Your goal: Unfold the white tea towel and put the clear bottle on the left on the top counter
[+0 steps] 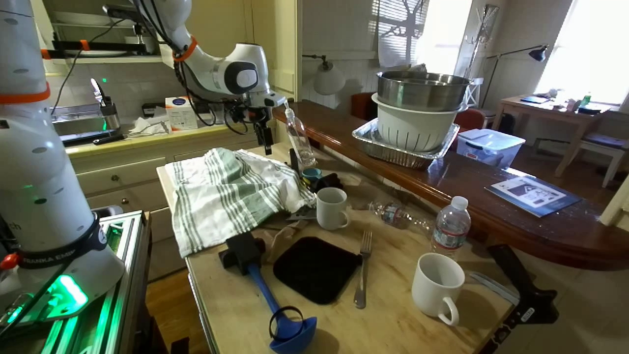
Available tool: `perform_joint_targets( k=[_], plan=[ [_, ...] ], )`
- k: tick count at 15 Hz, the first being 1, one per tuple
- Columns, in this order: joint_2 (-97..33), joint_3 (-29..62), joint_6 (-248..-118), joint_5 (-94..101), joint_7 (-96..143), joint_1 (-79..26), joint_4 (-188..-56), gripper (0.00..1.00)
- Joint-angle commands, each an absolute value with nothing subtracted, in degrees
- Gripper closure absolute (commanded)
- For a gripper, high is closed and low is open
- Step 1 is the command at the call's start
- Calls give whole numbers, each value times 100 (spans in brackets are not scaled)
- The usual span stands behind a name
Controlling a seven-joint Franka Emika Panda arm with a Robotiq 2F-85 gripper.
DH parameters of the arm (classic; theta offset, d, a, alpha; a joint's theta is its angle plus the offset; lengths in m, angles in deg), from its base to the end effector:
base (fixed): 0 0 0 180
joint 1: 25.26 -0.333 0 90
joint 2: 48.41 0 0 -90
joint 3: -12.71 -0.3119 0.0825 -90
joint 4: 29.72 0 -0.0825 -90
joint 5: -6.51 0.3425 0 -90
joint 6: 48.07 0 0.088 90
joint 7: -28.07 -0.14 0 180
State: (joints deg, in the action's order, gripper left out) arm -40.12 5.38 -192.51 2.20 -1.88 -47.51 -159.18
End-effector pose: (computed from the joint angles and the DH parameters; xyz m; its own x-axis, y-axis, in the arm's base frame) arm 0.4542 0.2568 0.3035 0.9919 0.0476 0.1177 0.0515 -0.9982 -0.0306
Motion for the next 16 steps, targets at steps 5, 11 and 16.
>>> perform_joint_targets(
  k=[5, 11, 16],
  plan=[
    [-4826, 202, -19842, -1766, -320, -4599, -16312, 0],
    [-4818, 309, -20792, -2654, -531, -4565, -16245, 0],
    [-4785, 385, -21293, -2815, -400, -4504, -16317, 0]
  ],
)
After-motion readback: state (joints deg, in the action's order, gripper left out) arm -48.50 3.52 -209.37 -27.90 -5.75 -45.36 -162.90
